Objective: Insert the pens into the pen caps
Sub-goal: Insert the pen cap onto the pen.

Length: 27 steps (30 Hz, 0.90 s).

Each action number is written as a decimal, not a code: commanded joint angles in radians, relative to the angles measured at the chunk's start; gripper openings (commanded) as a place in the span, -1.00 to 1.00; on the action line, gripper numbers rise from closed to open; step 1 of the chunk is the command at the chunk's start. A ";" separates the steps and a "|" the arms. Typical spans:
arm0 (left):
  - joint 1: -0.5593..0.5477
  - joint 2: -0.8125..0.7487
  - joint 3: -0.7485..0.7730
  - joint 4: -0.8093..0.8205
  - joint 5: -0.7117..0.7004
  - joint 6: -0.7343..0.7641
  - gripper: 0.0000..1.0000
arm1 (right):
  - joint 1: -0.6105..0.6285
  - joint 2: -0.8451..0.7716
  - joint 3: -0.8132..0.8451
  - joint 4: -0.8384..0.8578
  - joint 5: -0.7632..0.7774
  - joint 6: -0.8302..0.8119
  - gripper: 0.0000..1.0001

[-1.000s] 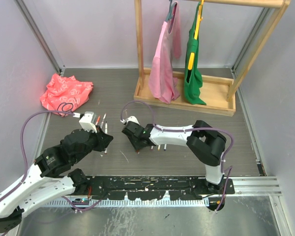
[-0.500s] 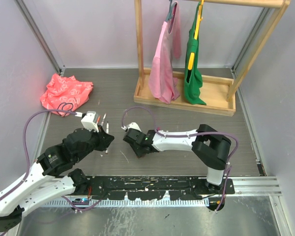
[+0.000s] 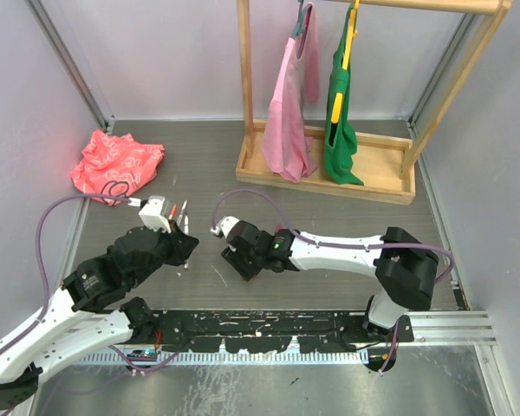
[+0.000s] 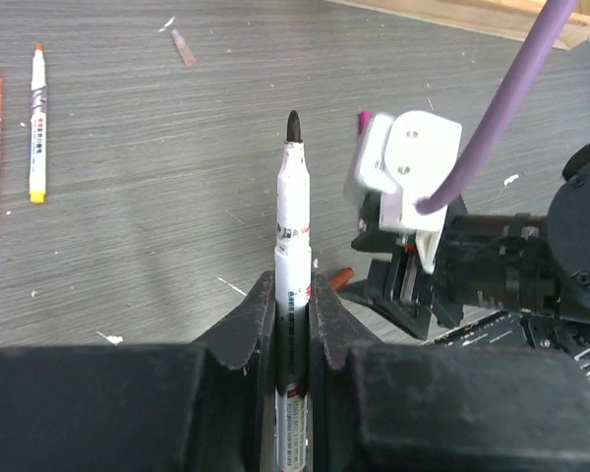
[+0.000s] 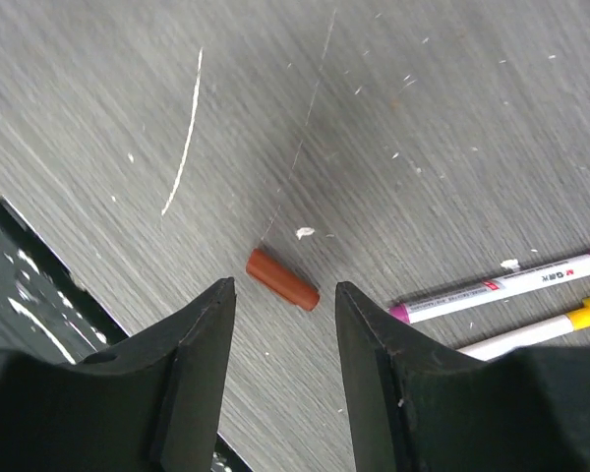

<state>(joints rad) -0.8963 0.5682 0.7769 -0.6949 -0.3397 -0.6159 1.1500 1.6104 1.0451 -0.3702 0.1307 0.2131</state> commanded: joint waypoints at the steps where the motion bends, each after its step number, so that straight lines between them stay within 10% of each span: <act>1: 0.003 -0.030 0.054 0.000 -0.074 -0.007 -1.00 | 0.002 0.009 -0.006 0.044 -0.090 -0.212 0.04; 27: 0.003 -0.134 0.085 -0.094 -0.208 -0.028 -1.00 | 0.002 0.252 0.160 -0.131 -0.131 -0.412 -0.23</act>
<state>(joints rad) -0.8959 0.4236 0.8246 -0.8139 -0.5308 -0.6426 1.1500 1.8549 1.1885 -0.4728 0.0078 -0.1894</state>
